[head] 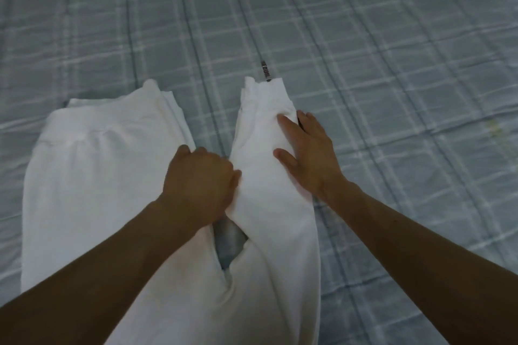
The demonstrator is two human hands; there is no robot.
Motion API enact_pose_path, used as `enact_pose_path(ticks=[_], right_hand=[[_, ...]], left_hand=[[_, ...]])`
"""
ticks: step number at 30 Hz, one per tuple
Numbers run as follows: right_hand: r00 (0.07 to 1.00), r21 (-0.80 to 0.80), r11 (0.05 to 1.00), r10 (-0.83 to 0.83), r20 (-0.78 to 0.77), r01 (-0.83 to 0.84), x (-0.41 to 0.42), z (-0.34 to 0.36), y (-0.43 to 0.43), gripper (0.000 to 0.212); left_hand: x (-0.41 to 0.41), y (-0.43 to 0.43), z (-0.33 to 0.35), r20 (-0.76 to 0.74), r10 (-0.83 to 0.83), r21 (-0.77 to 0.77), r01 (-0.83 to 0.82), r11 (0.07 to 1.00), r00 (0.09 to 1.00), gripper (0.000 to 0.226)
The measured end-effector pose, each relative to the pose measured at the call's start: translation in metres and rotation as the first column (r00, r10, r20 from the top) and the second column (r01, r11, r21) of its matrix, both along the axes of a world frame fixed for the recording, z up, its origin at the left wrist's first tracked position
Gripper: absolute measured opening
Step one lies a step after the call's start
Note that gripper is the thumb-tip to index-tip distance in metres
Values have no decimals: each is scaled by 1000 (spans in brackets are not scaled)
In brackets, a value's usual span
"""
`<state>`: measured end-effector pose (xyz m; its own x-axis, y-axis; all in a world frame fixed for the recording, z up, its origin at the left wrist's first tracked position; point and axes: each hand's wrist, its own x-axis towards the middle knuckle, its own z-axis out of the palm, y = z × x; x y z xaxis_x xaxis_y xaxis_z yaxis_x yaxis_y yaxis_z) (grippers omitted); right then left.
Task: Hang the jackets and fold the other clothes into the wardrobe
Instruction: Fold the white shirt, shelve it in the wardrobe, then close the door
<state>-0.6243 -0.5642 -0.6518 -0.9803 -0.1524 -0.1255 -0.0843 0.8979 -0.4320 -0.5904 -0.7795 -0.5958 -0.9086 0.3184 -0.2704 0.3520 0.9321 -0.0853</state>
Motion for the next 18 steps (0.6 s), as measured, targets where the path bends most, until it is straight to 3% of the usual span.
enact_pose_path(ticks=[1, 3, 5, 7, 8, 12, 14, 18], right_hand=[[999, -13, 999, -33, -18, 33, -1, 1, -3, 71], [989, -93, 986, -141, -39, 136, -6, 5, -9, 76], [971, -211, 949, -237, 14, 235, -17, 9, -14, 81], [944, -318, 889, -305, 130, 331, -31, 15, -17, 79], [929, -331, 868, -329, 171, 369, -37, 18, -18, 74], [891, -368, 815, -372, 259, 447, -47, 24, -18, 41], [864, -468, 726, -420, 278, 504, -47, 31, -9, 34], [801, -640, 583, -592, 88, 501, -51, 54, 29, 26]], left_hand=[[-3, -1, 1, -20, 74, 39, -73, 997, 997, 40], [-12, 5, -1, 7, 239, 310, -229, 923, 971, 31], [-25, 16, -5, 173, 385, 504, -417, 756, 907, 36], [-39, 27, -12, 362, 432, 580, -562, 589, 826, 55], [-47, 30, -15, 396, 451, 600, -598, 532, 800, 54], [-74, 32, -23, 424, 535, 608, -667, 431, 731, 12], [-85, 37, -19, 428, 523, 647, -654, 392, 737, 10], [-109, 73, -1, 383, 361, 819, -493, 293, 851, 18]])
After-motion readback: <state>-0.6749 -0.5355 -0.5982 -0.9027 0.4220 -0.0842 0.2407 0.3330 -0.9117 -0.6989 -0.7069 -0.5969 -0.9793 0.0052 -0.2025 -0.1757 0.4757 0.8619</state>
